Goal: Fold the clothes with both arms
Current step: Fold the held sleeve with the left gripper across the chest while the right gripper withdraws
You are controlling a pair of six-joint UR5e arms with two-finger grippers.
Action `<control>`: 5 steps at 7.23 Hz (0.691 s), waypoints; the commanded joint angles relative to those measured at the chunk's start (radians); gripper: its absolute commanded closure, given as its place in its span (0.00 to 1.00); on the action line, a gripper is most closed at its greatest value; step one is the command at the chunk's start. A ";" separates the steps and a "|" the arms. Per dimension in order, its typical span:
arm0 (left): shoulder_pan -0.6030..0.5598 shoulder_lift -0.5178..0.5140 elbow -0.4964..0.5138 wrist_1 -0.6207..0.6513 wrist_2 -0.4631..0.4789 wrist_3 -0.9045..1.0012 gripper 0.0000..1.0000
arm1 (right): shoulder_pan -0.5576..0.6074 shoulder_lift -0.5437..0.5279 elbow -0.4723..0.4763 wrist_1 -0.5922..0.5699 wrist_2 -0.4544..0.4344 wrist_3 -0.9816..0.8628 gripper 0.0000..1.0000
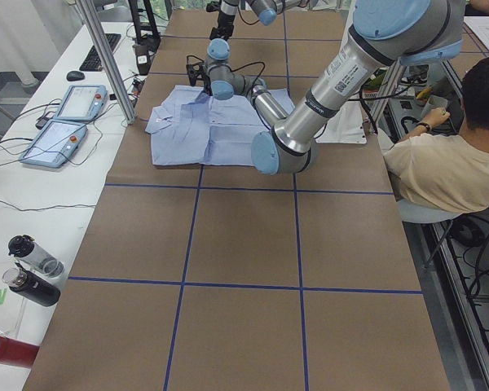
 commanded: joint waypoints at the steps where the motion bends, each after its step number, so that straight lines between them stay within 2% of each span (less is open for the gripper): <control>1: 0.047 -0.030 0.007 0.000 0.023 -0.038 1.00 | -0.001 -0.008 -0.002 0.000 -0.006 -0.002 0.01; 2: 0.075 -0.030 0.010 -0.002 0.065 -0.038 1.00 | -0.001 -0.007 -0.003 0.000 -0.006 -0.002 0.01; 4: 0.095 -0.039 0.016 -0.003 0.078 -0.036 1.00 | -0.002 -0.008 -0.008 0.000 -0.008 -0.002 0.00; 5: 0.110 -0.042 0.021 -0.003 0.095 -0.035 0.96 | -0.002 -0.008 -0.011 0.000 -0.009 -0.002 0.01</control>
